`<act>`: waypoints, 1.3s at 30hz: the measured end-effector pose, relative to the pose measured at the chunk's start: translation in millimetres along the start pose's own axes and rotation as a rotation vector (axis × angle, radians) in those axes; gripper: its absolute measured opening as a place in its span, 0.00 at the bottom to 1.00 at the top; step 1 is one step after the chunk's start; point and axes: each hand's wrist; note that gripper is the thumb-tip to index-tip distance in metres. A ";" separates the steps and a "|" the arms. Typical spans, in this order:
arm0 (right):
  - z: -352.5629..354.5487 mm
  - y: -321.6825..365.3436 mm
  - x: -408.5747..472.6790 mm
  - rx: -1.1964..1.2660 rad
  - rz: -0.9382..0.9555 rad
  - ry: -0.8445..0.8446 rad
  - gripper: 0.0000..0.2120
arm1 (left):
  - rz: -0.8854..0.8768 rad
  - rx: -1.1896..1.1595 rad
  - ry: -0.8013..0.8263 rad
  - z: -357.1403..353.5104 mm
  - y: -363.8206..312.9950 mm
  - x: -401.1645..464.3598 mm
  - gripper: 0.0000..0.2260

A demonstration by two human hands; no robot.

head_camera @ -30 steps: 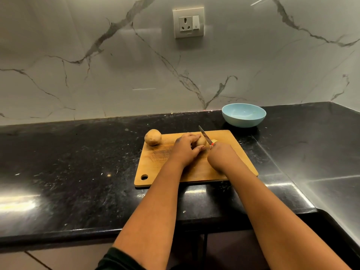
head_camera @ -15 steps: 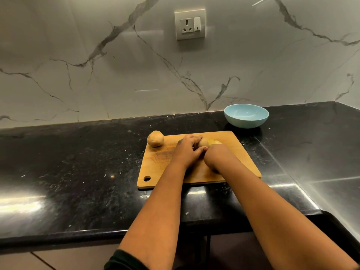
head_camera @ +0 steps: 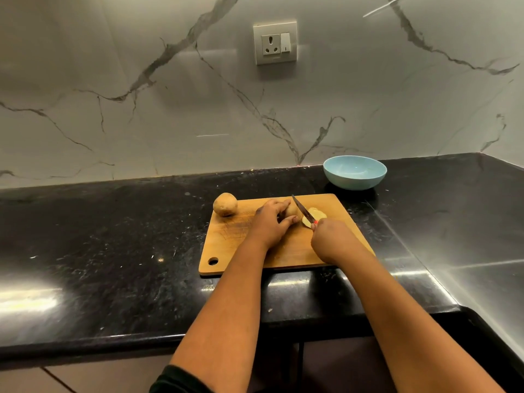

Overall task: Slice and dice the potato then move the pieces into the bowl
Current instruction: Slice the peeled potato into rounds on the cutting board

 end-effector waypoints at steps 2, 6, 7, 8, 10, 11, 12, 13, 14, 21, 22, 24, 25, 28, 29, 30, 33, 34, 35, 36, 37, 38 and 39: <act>-11.1 1.3 7.9 0.031 -0.013 -0.016 0.14 | -0.002 0.002 -0.003 -0.2 0.1 0.3 0.25; -16.1 4.7 15.4 0.038 -0.027 0.000 0.13 | -0.008 0.019 -0.003 -1.3 -0.5 1.8 0.25; -13.9 7.2 14.0 0.033 -0.027 0.000 0.13 | -0.014 0.023 -0.001 -1.2 -0.6 1.8 0.24; -11.7 10.3 12.9 0.032 -0.029 -0.003 0.12 | -0.021 0.027 0.003 -1.4 -0.3 2.3 0.24; -7.1 19.6 14.5 0.007 -0.017 -0.005 0.12 | -0.034 0.039 0.004 -1.7 0.8 3.5 0.24; -5.2 24.4 16.6 -0.022 0.003 0.000 0.12 | -0.035 0.043 0.002 -1.6 1.1 3.9 0.23; -2.9 29.2 18.3 -0.061 0.020 0.015 0.12 | -0.036 0.044 -0.001 -1.6 1.2 4.2 0.23; -1.0 32.6 19.8 -0.102 0.031 0.030 0.13 | -0.037 0.042 -0.005 -1.4 1.5 4.6 0.22; 0.7 34.0 20.7 -0.127 0.035 0.046 0.14 | -0.036 0.037 -0.007 -1.4 1.8 4.7 0.22; 6.5 29.2 14.5 -0.326 0.072 0.105 0.17 | -0.029 0.003 -0.010 -0.8 1.6 3.7 0.23; 6.3 32.1 17.6 -0.340 0.094 0.110 0.18 | -0.031 0.010 -0.010 -0.8 1.1 3.5 0.23; 7.0 36.5 20.8 -0.367 0.125 0.136 0.19 | -0.033 0.013 -0.010 -0.8 1.1 3.2 0.23; 6.8 37.4 21.7 -0.370 0.126 0.146 0.19 | -0.034 0.009 -0.009 -0.5 0.7 2.9 0.23; 0.9 32.1 20.6 -0.335 0.057 0.218 0.24 | -0.026 -0.012 -0.019 0.4 -0.1 1.1 0.23; -2.7 28.0 18.7 -0.312 0.024 0.229 0.24 | -0.019 -0.022 -0.021 0.3 0.4 0.9 0.24; -4.9 24.1 15.6 -0.287 -0.013 0.221 0.22 | -0.014 -0.031 -0.024 0.1 0.7 0.4 0.24; -3.9 8.1 7.5 -0.261 -0.020 0.191 0.17 | -0.013 -0.041 -0.025 0.5 0.9 -0.6 0.25; -1.4 2.7 5.9 -0.259 -0.022 0.190 0.17 | -0.011 -0.038 -0.019 0.8 0.8 -1.2 0.25; 2.3 -2.0 3.4 -0.244 -0.028 0.185 0.16 | -0.008 -0.031 -0.009 1.0 0.6 -2.3 0.25; 4.2 -6.9 2.9 -0.212 -0.033 0.176 0.16 | -0.006 -0.022 0.005 1.1 0.4 -3.4 0.25; 4.8 -10.9 3.5 -0.168 -0.032 0.150 0.16 | -0.006 -0.016 0.017 1.0 0.4 -4.0 0.25; 5.7 -11.6 2.0 -0.126 -0.040 0.112 0.15 | -0.007 -0.013 0.022 1.0 0.9 -4.2 0.25; 6.9 -9.3 -0.2 -0.094 -0.044 0.068 0.15 | -0.007 -0.011 0.017 1.1 1.5 -4.1 0.24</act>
Point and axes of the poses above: each hand's wrist, its own x-axis towards the middle knuckle, its own z-axis out of the back of the hand, y = z × x, and after that the axes turned 8 degrees about -z, right-handed
